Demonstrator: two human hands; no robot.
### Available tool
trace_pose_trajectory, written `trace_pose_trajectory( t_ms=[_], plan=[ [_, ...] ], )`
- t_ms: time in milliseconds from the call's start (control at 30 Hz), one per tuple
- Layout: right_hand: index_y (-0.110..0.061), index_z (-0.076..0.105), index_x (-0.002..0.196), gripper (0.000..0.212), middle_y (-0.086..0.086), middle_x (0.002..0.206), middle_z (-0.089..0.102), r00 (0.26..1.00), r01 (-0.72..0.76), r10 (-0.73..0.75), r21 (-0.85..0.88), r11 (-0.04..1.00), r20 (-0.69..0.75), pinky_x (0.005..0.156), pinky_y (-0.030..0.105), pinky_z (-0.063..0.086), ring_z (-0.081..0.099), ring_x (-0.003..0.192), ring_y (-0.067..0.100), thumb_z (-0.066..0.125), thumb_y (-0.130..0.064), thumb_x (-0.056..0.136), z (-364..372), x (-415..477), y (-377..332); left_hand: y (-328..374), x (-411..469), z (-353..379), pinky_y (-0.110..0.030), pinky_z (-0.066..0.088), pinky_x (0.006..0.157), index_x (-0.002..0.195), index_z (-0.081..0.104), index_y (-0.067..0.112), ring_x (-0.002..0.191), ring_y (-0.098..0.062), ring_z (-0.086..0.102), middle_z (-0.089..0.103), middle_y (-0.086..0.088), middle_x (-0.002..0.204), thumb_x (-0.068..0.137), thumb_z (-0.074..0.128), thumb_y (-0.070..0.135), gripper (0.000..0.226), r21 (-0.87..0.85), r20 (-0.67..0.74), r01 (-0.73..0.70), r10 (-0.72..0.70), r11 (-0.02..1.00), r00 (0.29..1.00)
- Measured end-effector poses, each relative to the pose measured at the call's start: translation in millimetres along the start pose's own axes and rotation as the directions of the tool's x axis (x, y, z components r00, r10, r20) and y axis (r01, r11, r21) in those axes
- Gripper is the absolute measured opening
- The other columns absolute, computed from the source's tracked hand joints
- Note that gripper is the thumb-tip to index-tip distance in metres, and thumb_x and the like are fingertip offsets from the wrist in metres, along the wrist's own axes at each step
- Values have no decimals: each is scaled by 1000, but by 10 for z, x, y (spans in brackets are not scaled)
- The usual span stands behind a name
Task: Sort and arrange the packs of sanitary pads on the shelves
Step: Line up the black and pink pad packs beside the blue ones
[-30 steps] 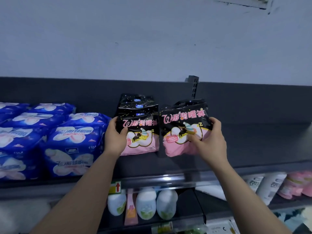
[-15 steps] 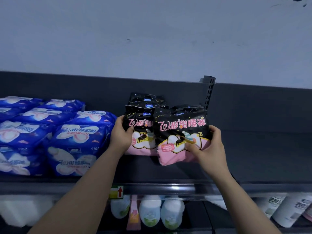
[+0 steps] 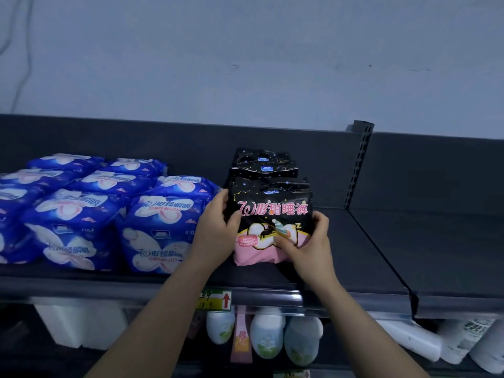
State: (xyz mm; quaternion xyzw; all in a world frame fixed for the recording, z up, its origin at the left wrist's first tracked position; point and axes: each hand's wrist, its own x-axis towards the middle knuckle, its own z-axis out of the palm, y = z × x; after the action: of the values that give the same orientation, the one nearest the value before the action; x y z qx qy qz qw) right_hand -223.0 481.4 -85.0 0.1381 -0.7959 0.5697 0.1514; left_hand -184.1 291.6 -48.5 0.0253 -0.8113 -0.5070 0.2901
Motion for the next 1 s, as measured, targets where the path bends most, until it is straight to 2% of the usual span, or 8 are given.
trace_pose_trajectory(
  t_ms=[233,400,500,567,633,767,867,1000],
  plan=[
    [-32,23,124,82,-12,123,55,991,-10,26,-119,993,132,76,17,44,58,100,3,84,-35,70,97,-16,17,-17,-6,7,-45,36,112,149,32,12,137,-20,39,41,-6,148,95,56,11,59,63,16,13,-14,998,1000],
    [-34,20,129,86,-10,129,52,981,-37,78,-219,975,178,85,39,52,61,102,14,80,-48,68,85,-36,-1,-3,-44,10,-45,35,113,149,31,11,138,-21,38,39,-8,149,95,55,7,60,89,21,7,-9,996,1000],
    [-28,21,137,95,-5,137,40,982,-8,70,-336,942,173,95,45,47,52,117,19,77,-58,66,14,-50,-68,57,-72,2,-32,28,116,151,26,10,140,-21,33,34,-8,152,96,54,8,61,156,27,10,-14,988,1000],
    [-22,23,144,97,1,141,36,992,65,-11,-434,899,125,103,45,40,42,127,21,70,-64,70,-44,-83,-111,102,-95,-17,-18,19,110,152,22,10,142,-19,27,30,-7,154,97,52,9,63,210,31,-12,5,978,999],
    [-16,21,149,93,5,147,32,991,134,-103,-502,854,89,111,41,31,33,134,22,63,-62,80,-105,-118,-166,163,-135,-52,-16,16,109,152,20,10,144,-18,22,27,-7,155,97,52,10,64,247,41,-66,58,967,998],
    [-14,31,148,71,8,152,32,975,210,-215,-595,776,63,116,38,21,27,141,22,57,-49,91,-213,-221,-322,228,-234,-139,-34,26,117,150,27,11,142,-20,26,29,-4,154,95,57,20,63,344,114,-192,162,919,980],
    [-15,42,142,57,6,148,39,963,240,-262,-632,737,60,115,38,21,33,138,23,59,-37,92,-258,-378,-436,230,-351,-226,-43,32,112,146,34,14,137,-23,33,37,-2,149,93,59,29,61,434,143,-237,194,869,971],
    [-14,51,135,50,5,139,50,951,267,-303,-647,715,58,112,42,30,44,129,24,63,-30,89,-245,-645,-517,218,-573,-317,-42,32,111,142,41,14,133,-23,39,45,-3,142,93,58,31,55,462,179,-313,258,830,949]
  ],
)
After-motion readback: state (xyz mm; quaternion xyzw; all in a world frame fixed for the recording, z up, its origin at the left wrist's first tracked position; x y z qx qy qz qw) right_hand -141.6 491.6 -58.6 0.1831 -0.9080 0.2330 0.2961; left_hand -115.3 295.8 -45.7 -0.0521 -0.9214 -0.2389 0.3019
